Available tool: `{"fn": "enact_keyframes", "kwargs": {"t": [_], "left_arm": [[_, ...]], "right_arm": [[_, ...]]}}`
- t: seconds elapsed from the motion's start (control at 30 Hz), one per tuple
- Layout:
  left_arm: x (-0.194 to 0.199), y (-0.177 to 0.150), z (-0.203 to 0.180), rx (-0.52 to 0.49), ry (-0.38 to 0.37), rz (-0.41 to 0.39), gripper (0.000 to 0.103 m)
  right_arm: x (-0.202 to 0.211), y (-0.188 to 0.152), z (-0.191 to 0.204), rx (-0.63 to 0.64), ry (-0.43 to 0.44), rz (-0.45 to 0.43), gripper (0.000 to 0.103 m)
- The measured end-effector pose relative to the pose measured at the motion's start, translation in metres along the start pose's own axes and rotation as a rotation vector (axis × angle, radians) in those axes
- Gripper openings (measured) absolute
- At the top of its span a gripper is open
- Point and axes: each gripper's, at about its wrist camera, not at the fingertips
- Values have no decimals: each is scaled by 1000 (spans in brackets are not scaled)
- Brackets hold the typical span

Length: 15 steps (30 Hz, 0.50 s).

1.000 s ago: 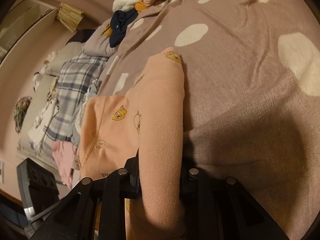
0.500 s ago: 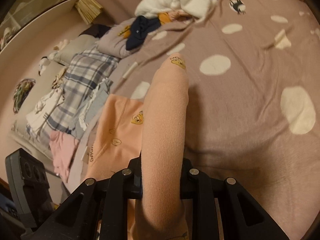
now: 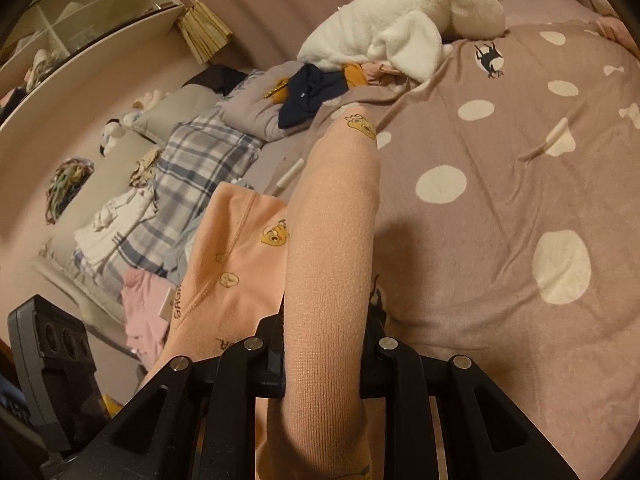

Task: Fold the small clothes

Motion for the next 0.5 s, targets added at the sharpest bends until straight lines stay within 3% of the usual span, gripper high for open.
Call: {"fn": "enact_keyframes", "kwargs": {"t": [0.5], "left_arm": [[24, -3, -50, -102, -7, -50, 28]], "right_arm": [[48, 7, -6, 11, -13, -47, 24]]}}
Point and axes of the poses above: each gripper's, at about its wrist camera, not at the fingertips, and x roughly against the way its jaws point, z to its left, y to its top, and after that the axes turned 6 degrees about -x, right-handed
